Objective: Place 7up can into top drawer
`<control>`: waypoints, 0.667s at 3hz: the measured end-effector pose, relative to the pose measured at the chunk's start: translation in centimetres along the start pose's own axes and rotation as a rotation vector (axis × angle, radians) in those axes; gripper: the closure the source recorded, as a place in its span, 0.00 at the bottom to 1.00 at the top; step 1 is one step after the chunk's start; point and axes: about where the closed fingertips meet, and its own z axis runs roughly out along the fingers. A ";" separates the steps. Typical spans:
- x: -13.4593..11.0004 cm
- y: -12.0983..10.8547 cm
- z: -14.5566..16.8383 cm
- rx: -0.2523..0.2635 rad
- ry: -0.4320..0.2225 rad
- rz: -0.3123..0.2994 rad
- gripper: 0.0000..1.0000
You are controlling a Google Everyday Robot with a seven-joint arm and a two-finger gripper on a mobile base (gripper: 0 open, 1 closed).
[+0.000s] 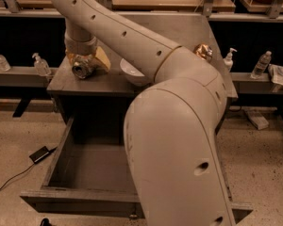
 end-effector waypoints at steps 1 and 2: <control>0.1 -0.1 -0.3 0.000 0.000 0.000 0.73; -0.8 -0.6 -3.5 0.055 0.027 -0.018 0.95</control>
Offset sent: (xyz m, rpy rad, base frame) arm -0.0701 -0.0091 0.1075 0.1562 -0.1380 0.0843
